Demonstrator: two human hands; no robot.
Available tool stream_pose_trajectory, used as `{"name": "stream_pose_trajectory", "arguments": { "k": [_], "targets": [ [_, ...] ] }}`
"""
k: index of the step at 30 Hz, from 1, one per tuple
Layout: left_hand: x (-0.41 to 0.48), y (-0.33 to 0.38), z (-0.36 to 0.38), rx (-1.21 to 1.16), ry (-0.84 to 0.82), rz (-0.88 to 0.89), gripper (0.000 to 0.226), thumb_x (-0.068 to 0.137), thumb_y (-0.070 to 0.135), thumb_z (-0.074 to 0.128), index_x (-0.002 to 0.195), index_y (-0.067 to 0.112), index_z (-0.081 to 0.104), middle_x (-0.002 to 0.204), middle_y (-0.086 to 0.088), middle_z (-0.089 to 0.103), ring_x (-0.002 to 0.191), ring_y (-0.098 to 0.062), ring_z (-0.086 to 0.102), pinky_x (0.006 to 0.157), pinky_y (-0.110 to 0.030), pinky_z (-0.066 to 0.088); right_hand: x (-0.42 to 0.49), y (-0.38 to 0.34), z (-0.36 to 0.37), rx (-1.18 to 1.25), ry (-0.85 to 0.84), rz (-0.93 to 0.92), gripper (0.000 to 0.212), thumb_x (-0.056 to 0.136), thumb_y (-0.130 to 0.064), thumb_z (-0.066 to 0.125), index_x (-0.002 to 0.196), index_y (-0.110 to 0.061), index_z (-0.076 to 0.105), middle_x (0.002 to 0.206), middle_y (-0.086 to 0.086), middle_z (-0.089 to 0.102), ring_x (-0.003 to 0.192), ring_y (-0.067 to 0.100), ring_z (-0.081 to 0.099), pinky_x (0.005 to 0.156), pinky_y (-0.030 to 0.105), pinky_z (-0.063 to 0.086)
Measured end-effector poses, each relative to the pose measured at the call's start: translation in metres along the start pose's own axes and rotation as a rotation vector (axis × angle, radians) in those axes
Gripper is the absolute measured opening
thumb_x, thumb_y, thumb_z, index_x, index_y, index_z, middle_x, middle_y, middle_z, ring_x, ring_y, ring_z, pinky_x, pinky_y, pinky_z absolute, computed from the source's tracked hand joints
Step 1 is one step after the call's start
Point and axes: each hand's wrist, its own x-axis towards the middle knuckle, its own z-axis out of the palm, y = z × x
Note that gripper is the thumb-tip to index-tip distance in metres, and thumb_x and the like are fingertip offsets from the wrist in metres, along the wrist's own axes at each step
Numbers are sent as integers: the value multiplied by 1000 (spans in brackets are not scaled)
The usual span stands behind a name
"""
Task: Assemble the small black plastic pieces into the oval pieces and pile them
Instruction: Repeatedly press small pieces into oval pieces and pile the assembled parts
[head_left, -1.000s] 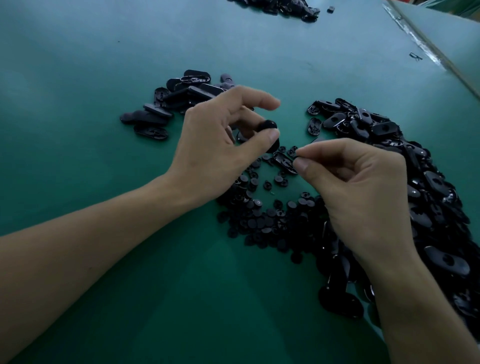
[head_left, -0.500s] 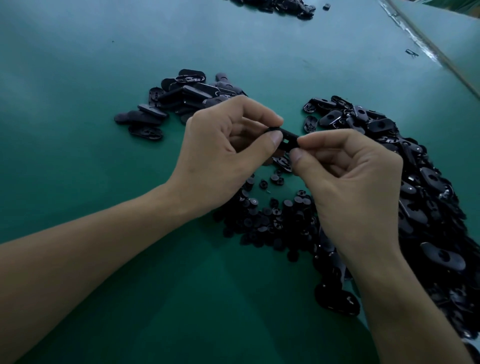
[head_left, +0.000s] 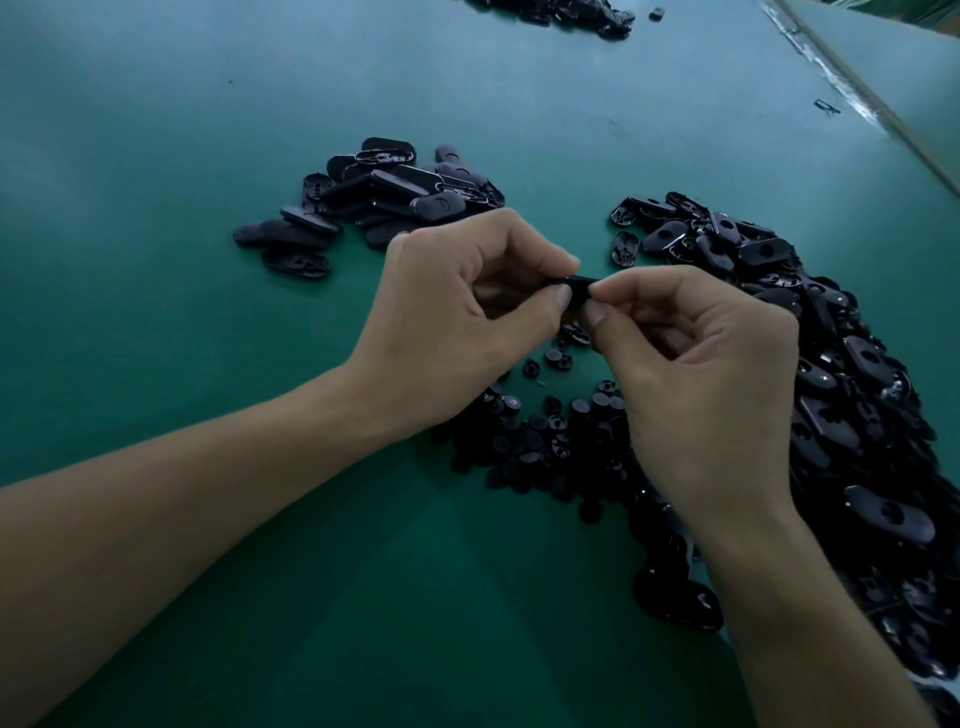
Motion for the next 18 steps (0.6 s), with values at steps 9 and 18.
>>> {"name": "stream_pose_trajectory", "arguments": {
  "k": [9,18],
  "targets": [
    [0,-1,1,58,-8,36,20,85,2,74,95,20,73,86,5,75,75,-9,74,71,-23,60,-1,-1,0,-72,-35,-1,25,88,-10,73,84,-34,67,73,-17,69,71,5,69,67,20,56],
    [-1,-2,1,141,-27,72,17,81,-2,77,93,10,74,86,4,74,75,-9,73,71,-17,57,-4,-3,2,-95,10,66,26,85,-17,75,77,-27,53,73,-7,69,67,14,69,64,43,58]
  ]
}}
